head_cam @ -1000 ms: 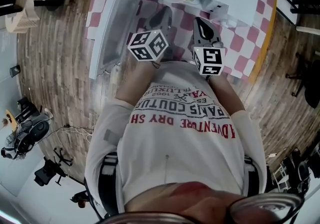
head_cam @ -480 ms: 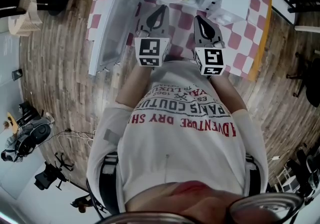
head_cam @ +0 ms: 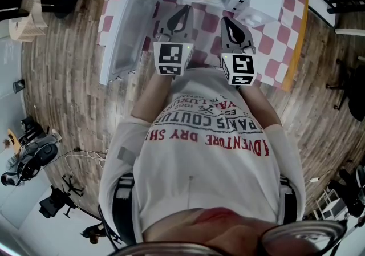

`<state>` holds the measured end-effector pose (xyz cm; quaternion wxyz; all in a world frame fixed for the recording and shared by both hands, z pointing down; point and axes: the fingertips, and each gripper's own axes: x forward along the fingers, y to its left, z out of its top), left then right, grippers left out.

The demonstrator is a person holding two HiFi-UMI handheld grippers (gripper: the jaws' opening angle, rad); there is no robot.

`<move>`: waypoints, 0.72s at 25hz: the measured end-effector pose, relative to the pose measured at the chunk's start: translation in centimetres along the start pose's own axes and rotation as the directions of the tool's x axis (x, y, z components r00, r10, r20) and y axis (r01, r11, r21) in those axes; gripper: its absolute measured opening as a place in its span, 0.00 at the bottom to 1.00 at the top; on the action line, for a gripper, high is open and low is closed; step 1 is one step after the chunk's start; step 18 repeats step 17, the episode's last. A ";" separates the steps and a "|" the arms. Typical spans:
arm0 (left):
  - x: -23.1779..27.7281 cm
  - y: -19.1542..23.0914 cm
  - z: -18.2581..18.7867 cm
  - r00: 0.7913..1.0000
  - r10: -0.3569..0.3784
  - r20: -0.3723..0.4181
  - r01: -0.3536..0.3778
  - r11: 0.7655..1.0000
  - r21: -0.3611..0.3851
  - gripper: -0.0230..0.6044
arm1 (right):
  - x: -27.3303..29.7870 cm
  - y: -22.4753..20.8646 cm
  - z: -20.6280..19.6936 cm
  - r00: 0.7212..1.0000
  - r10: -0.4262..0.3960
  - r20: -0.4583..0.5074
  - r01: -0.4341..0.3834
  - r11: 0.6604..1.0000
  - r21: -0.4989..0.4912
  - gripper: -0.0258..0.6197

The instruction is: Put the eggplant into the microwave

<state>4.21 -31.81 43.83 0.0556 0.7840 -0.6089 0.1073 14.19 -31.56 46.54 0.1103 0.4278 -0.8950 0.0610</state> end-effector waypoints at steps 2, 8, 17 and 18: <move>0.0 0.0 0.1 1.000 0.004 0.002 -0.004 1.000 0.016 0.09 | 0.0 -0.1 0.0 1.000 -0.002 0.002 0.002 1.000 0.002 0.08; 0.0 -0.6 -0.4 1.000 -0.011 -0.005 0.011 1.000 -0.001 0.09 | -0.2 -0.5 0.0 1.000 -0.012 0.007 0.012 1.000 0.010 0.08; 0.1 -1.0 -1.2 1.000 -0.014 -0.018 0.014 1.000 -0.022 0.09 | -0.5 -0.9 -0.4 1.000 -0.015 -0.002 0.015 1.000 0.013 0.08; 0.1 -1.0 -1.2 1.000 -0.014 -0.018 0.014 1.000 -0.022 0.09 | -0.5 -0.9 -0.4 1.000 -0.015 -0.002 0.015 1.000 0.013 0.08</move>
